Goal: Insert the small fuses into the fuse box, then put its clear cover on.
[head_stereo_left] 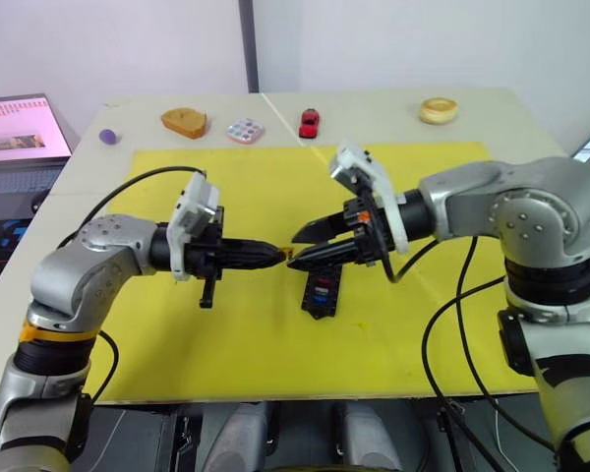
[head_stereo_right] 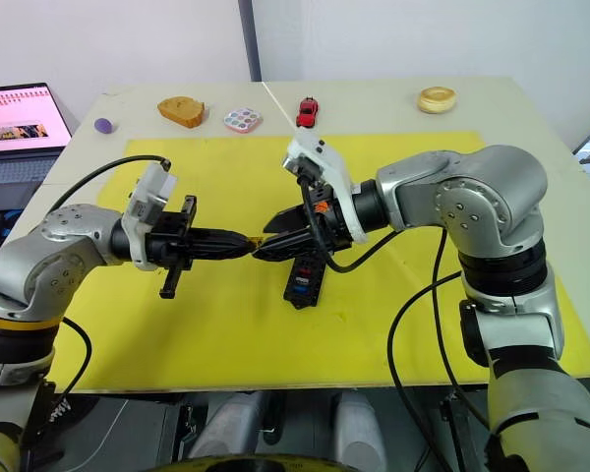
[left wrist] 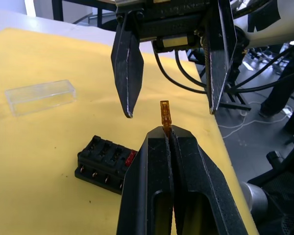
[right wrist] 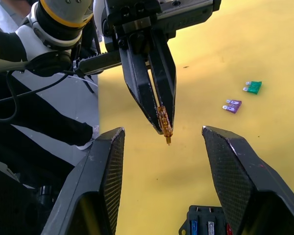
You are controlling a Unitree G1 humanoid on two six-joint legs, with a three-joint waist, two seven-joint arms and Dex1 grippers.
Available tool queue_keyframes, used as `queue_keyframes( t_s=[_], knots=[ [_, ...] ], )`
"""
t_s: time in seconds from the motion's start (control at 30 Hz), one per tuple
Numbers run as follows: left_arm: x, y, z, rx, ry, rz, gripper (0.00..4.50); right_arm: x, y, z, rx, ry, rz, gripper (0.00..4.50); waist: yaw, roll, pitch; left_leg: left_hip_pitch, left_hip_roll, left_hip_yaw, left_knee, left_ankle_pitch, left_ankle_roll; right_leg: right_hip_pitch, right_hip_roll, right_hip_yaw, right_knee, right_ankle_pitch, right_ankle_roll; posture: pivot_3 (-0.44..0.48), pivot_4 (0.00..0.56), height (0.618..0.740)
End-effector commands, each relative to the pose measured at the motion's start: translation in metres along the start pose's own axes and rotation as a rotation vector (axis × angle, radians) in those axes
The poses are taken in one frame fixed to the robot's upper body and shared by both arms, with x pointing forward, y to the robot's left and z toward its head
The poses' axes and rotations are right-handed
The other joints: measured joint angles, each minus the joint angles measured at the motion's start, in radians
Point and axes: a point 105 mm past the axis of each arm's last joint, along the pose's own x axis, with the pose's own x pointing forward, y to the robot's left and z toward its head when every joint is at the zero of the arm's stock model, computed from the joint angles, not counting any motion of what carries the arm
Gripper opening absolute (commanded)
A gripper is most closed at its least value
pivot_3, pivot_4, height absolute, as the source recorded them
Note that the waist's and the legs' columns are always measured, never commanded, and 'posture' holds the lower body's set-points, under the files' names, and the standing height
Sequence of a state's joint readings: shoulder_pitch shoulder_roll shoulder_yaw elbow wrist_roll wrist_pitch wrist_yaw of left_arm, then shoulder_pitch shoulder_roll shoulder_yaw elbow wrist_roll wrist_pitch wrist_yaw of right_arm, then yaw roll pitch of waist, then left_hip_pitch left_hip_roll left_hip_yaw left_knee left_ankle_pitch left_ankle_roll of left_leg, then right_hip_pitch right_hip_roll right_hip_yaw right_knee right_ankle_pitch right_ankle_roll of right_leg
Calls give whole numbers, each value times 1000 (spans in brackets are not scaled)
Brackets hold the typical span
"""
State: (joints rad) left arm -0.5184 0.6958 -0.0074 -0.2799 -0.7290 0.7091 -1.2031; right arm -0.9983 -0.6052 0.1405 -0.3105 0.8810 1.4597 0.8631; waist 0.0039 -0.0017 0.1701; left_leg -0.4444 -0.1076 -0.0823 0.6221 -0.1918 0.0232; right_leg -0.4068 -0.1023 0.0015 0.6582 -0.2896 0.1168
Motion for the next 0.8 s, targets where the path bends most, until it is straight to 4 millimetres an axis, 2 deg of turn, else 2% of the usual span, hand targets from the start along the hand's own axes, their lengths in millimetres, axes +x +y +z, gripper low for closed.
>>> queue_keyframes(
  t_s=[0.03,0.1,0.2,0.23,0.73,0.8],
  knots=[
    [1,-2,7,49,-2,-2,0,-2,8,10,-64,-17,14,2365,0,0,0,0,0,0,0,0,0,0,0,0,0,0,0,0,150,740],
    [0,-2,7,46,0,-1,0,-2,8,10,-64,-19,18,1779,0,0,0,0,0,0,0,0,0,0,0,0,0,0,0,0,150,740],
    [0,-2,6,44,2,1,0,-2,9,11,-66,-22,21,299,0,0,0,0,0,0,0,0,0,0,0,0,0,0,0,0,150,740],
    [0,-3,5,44,5,1,0,-2,9,11,-66,-23,21,39,0,0,0,0,0,0,0,0,0,0,0,0,0,0,0,0,150,740],
    [-1,-1,0,19,43,1,0,-1,8,8,-90,-2,5,39,0,0,0,0,0,0,0,0,0,0,0,0,0,0,0,0,150,740],
    [-2,1,-3,-4,74,14,605,-2,6,5,-104,5,-11,0,-1,0,0,0,0,0,0,0,0,0,0,0,0,0,0,0,150,740]
  ],
)
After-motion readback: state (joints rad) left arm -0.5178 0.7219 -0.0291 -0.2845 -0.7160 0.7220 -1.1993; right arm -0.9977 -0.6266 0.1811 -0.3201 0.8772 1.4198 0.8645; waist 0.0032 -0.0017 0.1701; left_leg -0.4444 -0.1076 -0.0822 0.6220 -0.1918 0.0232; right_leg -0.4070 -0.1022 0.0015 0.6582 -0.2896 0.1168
